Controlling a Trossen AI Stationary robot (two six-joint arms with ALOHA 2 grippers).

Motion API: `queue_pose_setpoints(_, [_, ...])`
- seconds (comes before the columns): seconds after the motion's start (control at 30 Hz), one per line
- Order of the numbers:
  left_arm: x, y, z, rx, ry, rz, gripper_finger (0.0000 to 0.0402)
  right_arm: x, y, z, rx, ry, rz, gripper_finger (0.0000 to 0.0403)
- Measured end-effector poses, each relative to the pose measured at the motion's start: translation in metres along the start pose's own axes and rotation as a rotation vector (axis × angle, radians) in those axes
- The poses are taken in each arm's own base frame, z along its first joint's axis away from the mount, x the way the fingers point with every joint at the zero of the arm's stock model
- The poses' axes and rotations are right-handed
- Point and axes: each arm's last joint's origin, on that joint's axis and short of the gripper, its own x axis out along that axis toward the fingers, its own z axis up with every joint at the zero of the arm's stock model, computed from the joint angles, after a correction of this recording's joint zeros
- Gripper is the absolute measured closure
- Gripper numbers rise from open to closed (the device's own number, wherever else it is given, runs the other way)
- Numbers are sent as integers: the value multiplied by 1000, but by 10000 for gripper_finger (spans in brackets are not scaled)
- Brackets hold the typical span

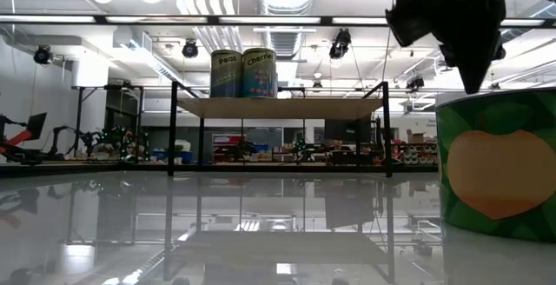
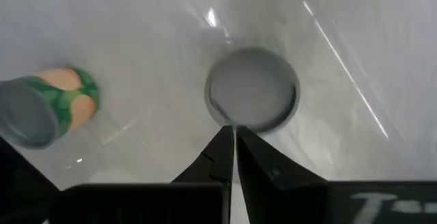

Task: Pick and place cans onto a shelf
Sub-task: Put the small canned peas on the shelf

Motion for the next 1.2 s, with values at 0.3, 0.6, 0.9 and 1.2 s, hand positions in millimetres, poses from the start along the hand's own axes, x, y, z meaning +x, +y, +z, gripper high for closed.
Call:
queue_pose_setpoints(0.3, [1,-1,-1,5,6,-2,365,11,5,4,3,26,-3,315])
queue_pose_setpoints(0.6, [1,-1,-1,7,9,-3,365,33,22,3,-181,2,-38,267])
queue_pose_setpoints(0.9, [1,-1,-1,7,9,-3,365,61,23,11,-177,42,-140,281])
queue_pose_setpoints(1.2, [1,-1,-1,7,9,-3,365,63,24,11,-174,48,-139,388])
